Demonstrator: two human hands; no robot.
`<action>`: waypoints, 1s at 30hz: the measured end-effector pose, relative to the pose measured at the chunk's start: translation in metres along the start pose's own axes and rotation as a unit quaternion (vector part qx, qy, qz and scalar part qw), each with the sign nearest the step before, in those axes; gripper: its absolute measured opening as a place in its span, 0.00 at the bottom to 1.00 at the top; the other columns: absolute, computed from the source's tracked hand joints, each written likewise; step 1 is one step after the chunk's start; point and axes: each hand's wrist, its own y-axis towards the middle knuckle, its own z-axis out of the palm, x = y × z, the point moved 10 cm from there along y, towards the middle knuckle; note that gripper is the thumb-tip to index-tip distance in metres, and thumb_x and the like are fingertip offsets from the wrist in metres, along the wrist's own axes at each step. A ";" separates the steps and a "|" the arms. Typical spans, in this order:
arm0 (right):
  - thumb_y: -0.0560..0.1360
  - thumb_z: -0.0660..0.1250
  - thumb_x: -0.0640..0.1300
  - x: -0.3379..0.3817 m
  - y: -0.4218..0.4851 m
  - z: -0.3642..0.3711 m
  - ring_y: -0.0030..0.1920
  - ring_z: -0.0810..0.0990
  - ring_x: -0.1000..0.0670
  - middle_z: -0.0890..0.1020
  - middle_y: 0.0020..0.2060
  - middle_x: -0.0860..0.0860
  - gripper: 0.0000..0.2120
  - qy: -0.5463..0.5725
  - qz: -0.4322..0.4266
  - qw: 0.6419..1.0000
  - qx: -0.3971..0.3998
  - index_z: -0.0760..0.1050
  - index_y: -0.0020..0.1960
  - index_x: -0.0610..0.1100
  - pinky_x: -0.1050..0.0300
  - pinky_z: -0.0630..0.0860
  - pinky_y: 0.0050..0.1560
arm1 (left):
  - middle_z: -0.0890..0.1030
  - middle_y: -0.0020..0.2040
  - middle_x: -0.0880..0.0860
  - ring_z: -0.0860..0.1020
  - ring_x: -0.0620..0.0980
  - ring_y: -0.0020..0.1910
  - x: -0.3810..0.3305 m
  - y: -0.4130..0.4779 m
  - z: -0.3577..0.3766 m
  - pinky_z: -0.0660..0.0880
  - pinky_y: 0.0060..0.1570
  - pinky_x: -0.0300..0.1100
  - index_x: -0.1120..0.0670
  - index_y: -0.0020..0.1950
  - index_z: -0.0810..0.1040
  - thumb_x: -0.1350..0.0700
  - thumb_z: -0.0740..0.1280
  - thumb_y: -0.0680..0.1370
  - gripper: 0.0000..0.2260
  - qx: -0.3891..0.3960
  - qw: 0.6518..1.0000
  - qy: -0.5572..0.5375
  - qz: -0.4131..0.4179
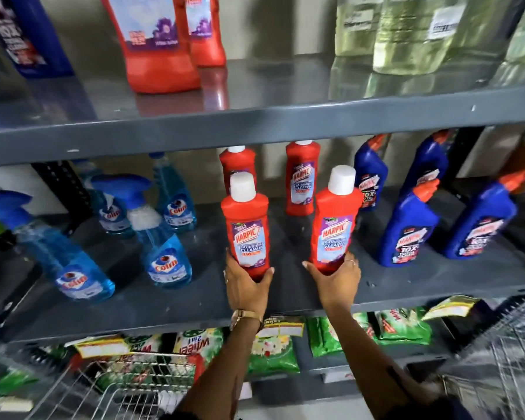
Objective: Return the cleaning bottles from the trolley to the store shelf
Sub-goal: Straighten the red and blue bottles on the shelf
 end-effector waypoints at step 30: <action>0.58 0.79 0.56 -0.056 0.063 -0.097 0.69 0.62 0.36 0.66 0.68 0.34 0.55 0.076 0.016 0.988 -0.130 0.55 0.73 0.35 0.43 0.59 0.71 | 0.52 0.76 0.64 0.51 0.59 0.76 0.034 -0.008 -0.126 0.50 0.74 0.49 0.60 0.76 0.46 0.43 0.75 0.65 0.53 -0.272 0.962 0.004 0.011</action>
